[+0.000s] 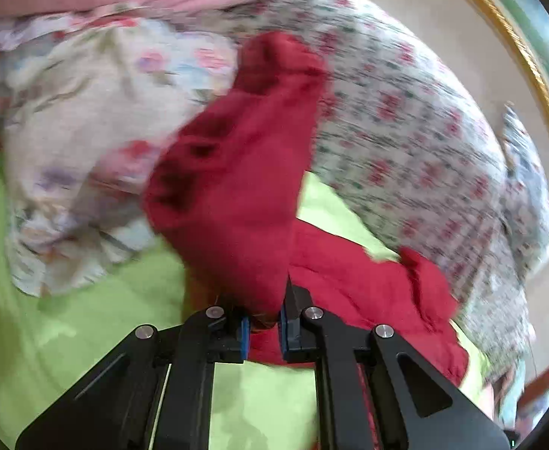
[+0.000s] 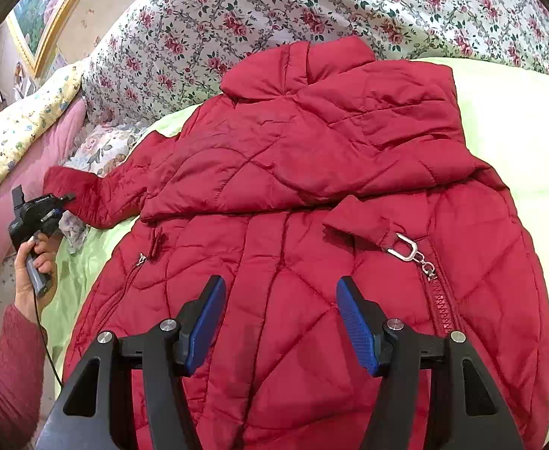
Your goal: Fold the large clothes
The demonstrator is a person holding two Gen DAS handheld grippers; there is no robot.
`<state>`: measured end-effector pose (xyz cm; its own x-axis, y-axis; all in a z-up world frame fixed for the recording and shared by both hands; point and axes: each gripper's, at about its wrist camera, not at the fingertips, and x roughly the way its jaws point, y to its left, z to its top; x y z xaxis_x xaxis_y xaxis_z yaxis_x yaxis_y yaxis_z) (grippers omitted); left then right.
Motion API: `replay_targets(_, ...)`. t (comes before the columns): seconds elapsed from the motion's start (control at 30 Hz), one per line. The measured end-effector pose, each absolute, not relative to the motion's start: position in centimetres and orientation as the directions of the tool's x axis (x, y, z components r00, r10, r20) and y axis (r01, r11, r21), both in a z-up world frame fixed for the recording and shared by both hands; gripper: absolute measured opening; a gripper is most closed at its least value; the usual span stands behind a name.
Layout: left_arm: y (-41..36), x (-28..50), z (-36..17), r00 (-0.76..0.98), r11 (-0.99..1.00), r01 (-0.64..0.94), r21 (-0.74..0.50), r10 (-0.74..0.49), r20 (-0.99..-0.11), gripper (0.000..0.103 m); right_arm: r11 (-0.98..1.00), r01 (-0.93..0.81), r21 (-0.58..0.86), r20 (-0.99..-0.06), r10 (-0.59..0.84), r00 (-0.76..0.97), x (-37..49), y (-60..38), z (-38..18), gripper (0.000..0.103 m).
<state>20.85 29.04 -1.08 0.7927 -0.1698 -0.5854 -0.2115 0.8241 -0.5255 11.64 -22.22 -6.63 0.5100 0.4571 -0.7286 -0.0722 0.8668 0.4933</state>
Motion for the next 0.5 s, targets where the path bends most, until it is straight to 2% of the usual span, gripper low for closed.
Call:
replay_targets(0.2, 22.8, 20.8, 0.9, 0.781, 0.838, -0.028, -0.545, -0.323, -0.535, 0.008, 0.864, -0.071, 0.499, -0.722, 0.460, 0.517, 11.7, -22.6, -6.4, 0.063)
replay_targets(0.5, 11.7, 21.6, 1.8, 0.707, 0.860, 0.171, -0.480, -0.446, -0.548, 0.009, 0.852, -0.041, 0.522, -0.711, 0.461, 0.531, 12.1, -24.3, -5.9, 0.063)
